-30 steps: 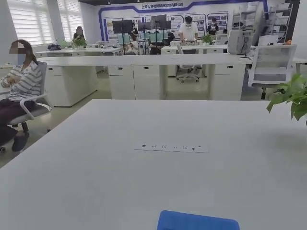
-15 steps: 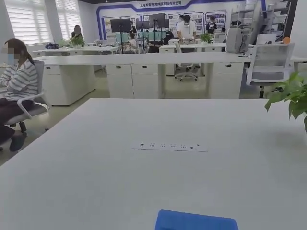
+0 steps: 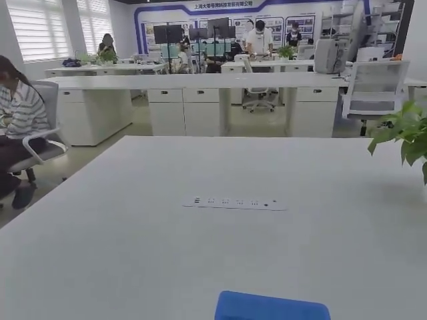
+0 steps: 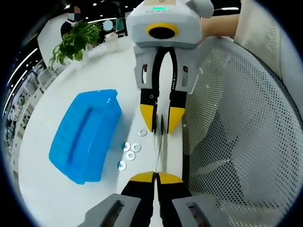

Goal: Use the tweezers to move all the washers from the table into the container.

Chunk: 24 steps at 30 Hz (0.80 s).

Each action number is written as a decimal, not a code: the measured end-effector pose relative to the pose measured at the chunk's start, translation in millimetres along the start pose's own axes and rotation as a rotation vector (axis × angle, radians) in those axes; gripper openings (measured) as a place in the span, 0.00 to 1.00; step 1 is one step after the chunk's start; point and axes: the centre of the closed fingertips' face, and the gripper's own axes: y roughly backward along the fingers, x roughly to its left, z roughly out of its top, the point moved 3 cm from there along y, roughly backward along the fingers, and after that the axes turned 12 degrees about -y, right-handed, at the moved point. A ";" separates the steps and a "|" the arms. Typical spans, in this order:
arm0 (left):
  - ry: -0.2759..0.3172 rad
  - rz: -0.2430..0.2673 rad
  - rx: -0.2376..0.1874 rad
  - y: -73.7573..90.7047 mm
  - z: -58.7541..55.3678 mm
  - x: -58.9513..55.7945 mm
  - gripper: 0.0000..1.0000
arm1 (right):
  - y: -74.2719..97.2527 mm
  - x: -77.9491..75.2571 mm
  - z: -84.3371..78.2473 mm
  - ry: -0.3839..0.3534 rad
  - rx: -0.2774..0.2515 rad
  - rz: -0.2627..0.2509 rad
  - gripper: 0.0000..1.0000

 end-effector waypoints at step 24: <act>-0.060 0.021 -0.157 46.5 67.7 7.3 0.00 | 13.7 7.2 21.9 -0.091 -0.187 -0.005 0.07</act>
